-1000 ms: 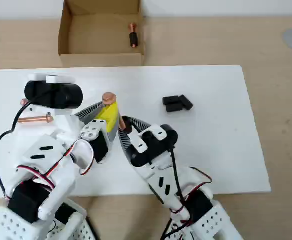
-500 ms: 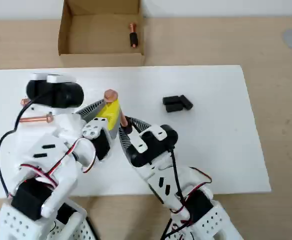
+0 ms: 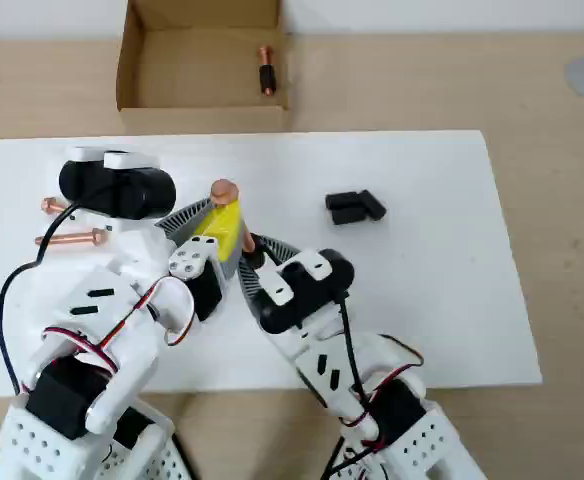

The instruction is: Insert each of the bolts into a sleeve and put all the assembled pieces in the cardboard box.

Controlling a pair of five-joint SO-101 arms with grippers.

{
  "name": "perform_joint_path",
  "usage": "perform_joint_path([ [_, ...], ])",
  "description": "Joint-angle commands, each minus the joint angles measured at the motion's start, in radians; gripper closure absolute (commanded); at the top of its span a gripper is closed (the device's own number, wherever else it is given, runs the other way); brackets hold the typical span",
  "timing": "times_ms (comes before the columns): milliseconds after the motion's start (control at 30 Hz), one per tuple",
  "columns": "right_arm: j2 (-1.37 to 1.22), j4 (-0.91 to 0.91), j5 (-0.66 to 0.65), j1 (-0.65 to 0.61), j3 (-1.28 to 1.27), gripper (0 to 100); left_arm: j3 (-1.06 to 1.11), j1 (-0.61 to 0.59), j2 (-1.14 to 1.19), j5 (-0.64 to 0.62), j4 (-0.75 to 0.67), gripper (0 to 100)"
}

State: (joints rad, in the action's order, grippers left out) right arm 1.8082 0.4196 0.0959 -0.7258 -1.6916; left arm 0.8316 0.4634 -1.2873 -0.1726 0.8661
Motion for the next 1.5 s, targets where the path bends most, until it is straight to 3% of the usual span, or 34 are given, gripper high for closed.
perform_joint_path([
  [0, 0.130, -0.009, -0.008, -0.008, 0.007, 98.7, -0.002, 0.003, -0.005, 0.028, -0.020, 99],
  [433, 0.130, -0.009, -0.008, -0.013, 0.008, 98.7, 0.046, -0.040, -0.005, 0.046, -0.109, 99],
  [1467, 0.130, -0.044, -0.035, -0.008, 0.005, 98.7, 0.023, -0.012, -0.004, -0.026, -0.040, 99],
])
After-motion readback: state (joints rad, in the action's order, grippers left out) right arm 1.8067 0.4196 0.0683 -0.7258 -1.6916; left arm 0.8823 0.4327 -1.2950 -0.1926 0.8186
